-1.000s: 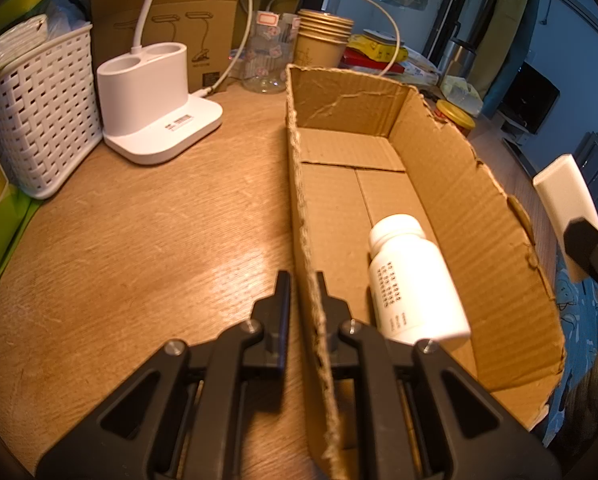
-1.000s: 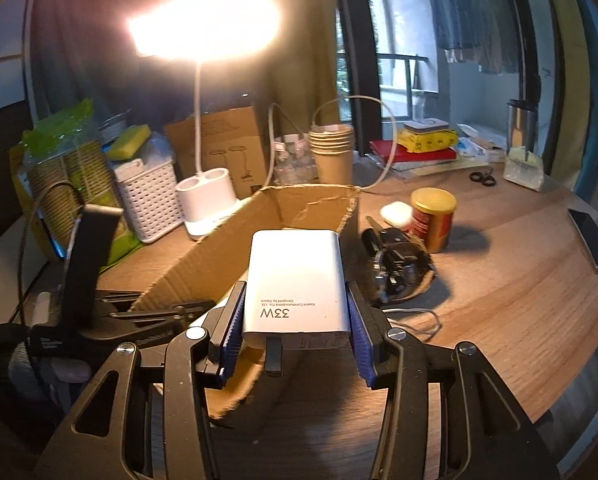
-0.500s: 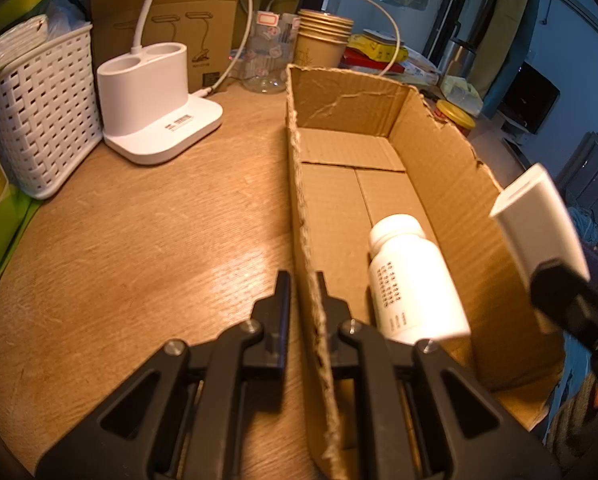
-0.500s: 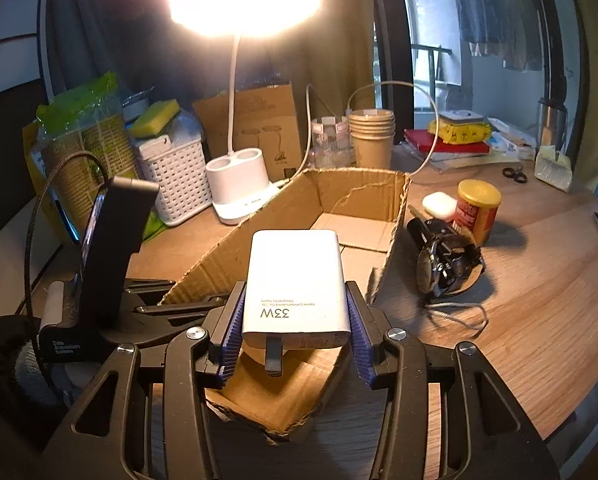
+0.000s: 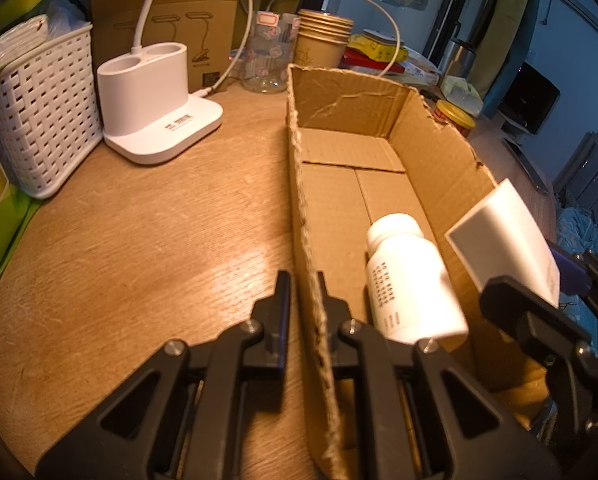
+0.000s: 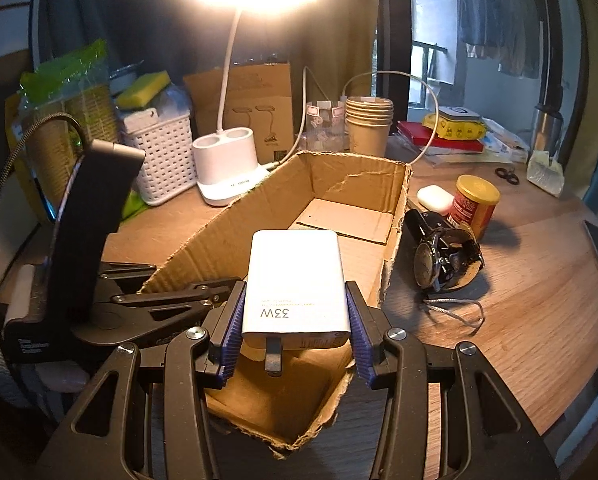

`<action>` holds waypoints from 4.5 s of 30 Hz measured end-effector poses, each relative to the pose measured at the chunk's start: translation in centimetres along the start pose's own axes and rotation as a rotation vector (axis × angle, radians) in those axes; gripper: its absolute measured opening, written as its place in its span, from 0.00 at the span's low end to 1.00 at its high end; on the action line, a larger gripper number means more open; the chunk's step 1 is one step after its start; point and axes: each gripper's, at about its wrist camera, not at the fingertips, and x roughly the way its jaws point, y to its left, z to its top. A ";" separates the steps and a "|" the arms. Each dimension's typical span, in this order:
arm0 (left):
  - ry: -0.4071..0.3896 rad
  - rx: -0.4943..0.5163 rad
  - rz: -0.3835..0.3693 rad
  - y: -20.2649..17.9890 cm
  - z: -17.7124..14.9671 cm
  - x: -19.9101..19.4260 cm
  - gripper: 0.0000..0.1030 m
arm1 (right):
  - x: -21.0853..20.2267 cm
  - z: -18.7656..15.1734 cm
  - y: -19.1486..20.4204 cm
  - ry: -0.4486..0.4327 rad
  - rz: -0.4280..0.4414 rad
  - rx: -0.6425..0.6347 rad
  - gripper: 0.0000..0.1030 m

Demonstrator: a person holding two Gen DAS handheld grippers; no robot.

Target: Organize rigid objects

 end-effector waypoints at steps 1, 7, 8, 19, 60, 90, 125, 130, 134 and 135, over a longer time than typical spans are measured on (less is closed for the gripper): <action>0.000 0.000 0.001 0.0 0.0 0.0 0.10 | 0.1 0.0 0.0 0.004 -0.005 -0.005 0.47; 0.000 0.000 0.000 0.0 0.0 0.0 0.10 | 0.4 0.0 0.1 0.017 -0.027 -0.020 0.48; 0.000 -0.001 0.000 0.0 0.0 0.0 0.10 | 0.4 0.0 0.1 0.018 -0.027 -0.021 0.48; 0.000 0.000 0.000 -0.1 -0.1 -0.1 0.10 | 0.2 0.1 0.1 0.015 -0.012 -0.009 0.48; 0.001 0.002 0.001 -0.1 -0.1 -0.1 0.11 | -3.0 0.7 -5.0 -0.096 -0.063 0.130 0.49; 0.001 0.002 0.001 -0.1 -0.1 -0.1 0.11 | 1.4 0.7 -12.0 -0.039 -0.145 0.147 0.71; 0.001 0.002 0.001 -0.1 -0.1 -0.2 0.11 | 7.3 2.1 -13.7 0.089 -0.072 0.093 0.74; 0.001 0.002 0.001 -0.2 -0.1 -0.1 0.11 | 7.7 2.1 -13.6 0.112 -0.080 0.095 0.74; 0.001 0.002 0.001 -0.2 -0.1 -0.1 0.11 | 7.6 2.0 -13.5 0.110 -0.086 0.091 0.67; 0.001 0.002 0.001 -0.2 -0.1 -0.1 0.11 | 7.6 1.9 -13.5 0.109 -0.085 0.088 0.67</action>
